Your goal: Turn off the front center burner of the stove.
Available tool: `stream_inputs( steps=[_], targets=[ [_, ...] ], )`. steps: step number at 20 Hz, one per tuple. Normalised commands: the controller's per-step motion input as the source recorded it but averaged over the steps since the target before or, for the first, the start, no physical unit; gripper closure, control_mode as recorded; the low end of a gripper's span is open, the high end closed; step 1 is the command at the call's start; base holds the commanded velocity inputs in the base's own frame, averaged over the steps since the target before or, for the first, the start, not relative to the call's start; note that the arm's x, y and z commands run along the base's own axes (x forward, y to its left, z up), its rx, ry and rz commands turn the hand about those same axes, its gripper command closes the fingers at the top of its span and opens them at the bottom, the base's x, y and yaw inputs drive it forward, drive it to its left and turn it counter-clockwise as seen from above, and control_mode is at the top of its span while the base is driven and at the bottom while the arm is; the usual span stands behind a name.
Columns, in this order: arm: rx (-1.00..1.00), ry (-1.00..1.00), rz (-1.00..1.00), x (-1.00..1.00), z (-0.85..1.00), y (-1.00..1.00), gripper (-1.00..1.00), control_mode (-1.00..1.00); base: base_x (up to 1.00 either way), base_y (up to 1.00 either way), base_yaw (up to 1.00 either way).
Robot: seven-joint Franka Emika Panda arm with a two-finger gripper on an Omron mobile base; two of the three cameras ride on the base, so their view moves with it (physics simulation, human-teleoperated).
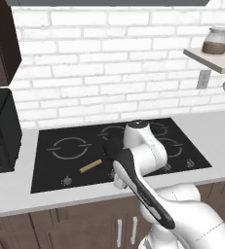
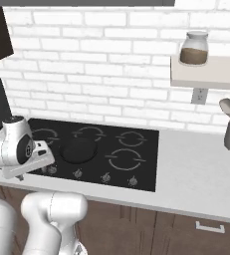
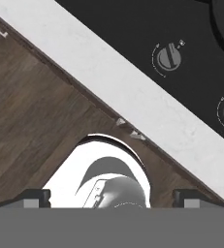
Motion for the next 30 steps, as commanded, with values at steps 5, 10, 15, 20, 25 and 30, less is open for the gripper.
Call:
stream_inputs(
  steps=[5,10,15,20,25,30],
  targets=[
    [0.0,0.0,-0.01,0.39,-0.28,0.0,-1.0,-1.0,0.0,0.0,0.0],
    [0.0,0.0,-0.08,0.36,-0.22,0.13,-1.0,-1.0,0.0,0.0,0.0],
    [0.03,0.0,-0.12,0.49,-0.3,0.23,-1.0,-1.0,0.0,0.0,0.0],
    [0.04,-0.01,-0.09,0.5,-0.35,0.0,-1.0,-1.0,0.0,0.0,0.0],
    [0.0,0.0,-0.05,0.57,-0.12,0.0,-1.0,-1.0,0.0,0.0,0.0],
    [0.0,0.0,-0.01,0.4,-0.06,0.01,-1.0,-1.0,0.0,0.0,0.0]
  ],
)
